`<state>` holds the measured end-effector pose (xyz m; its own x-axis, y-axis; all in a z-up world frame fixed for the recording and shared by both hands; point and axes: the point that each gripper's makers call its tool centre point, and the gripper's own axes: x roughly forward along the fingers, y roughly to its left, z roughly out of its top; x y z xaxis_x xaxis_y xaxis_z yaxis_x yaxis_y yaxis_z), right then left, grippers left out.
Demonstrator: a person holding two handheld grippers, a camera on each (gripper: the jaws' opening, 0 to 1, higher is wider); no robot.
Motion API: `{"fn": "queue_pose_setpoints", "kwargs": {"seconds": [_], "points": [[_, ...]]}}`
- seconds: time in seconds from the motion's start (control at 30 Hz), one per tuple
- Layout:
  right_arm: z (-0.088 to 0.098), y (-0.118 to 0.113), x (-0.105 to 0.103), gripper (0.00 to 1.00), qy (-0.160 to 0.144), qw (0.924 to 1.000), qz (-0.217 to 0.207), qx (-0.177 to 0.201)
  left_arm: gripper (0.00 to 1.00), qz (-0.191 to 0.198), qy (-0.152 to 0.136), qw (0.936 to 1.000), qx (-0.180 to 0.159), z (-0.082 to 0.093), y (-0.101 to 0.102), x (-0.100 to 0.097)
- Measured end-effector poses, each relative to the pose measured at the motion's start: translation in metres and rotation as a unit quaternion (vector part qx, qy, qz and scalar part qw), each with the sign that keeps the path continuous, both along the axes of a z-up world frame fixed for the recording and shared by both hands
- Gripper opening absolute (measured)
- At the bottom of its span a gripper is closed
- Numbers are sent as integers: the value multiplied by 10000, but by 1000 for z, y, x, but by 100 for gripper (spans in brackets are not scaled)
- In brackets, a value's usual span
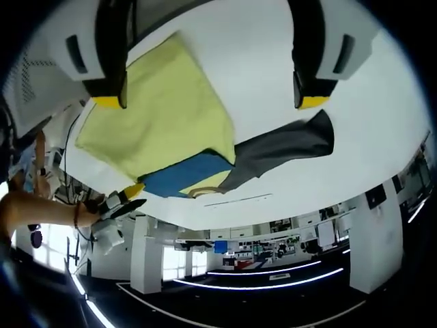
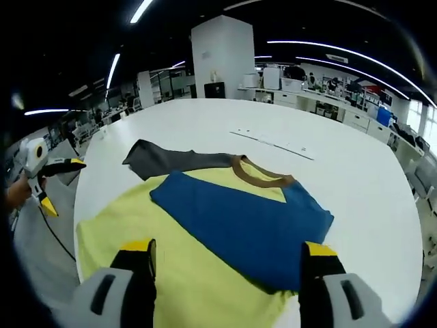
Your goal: Fold the garment on the visible template until the final outline fits inside the template.
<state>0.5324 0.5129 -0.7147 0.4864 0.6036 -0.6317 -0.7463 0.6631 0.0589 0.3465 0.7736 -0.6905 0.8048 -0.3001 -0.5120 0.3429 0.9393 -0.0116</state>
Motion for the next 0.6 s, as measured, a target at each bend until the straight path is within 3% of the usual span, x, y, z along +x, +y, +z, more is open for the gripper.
{"fn": "queue_pose_setpoints", "kwargs": {"seconds": [0.33, 0.6], "points": [[-12, -37, 10, 59, -189, 9992, -63, -338, 99, -83, 58, 9999, 46, -2, -5, 0], [-19, -53, 17, 35, -361, 9977, -77, -572, 98, -73, 82, 9999, 64, -2, -4, -1]]}}
